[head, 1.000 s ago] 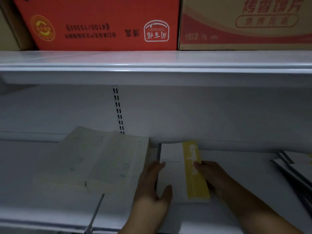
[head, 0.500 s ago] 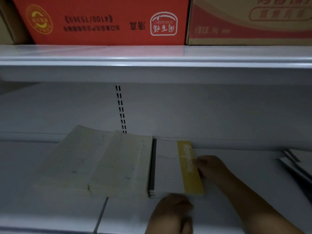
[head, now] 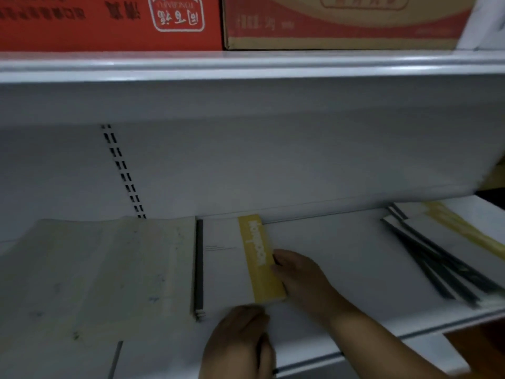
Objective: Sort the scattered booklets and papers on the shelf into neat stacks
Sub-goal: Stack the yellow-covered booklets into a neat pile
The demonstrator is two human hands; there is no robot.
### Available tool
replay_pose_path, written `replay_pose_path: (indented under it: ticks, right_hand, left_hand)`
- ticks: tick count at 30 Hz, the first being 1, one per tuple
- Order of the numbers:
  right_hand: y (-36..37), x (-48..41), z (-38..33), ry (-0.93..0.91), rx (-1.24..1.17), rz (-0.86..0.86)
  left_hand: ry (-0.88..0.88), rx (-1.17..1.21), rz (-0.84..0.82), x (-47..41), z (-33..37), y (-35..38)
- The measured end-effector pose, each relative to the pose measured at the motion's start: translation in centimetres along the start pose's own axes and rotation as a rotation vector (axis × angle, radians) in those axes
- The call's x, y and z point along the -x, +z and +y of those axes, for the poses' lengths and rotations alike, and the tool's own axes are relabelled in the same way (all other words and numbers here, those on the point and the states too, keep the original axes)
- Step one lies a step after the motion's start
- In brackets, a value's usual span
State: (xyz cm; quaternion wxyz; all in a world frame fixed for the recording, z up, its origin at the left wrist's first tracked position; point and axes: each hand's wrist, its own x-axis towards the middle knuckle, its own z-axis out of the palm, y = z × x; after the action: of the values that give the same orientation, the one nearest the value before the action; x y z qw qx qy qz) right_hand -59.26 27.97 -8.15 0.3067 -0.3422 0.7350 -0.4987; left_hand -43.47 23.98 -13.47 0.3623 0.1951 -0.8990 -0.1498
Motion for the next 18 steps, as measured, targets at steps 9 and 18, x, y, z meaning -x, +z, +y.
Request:
replay_pose_path:
  ticks: [9,18]
  right_hand:
    - [1.4,1.2,-0.6,-0.012,0.092,-0.030]
    - [0.0,2.5,0.1,0.046,-0.010,-0.065]
  left_hand:
    - [-0.124,-0.007,-0.079,0.7,0.1,-0.7]
    - [-0.053,0.107,-0.207,-1.0,1.2,-0.8]
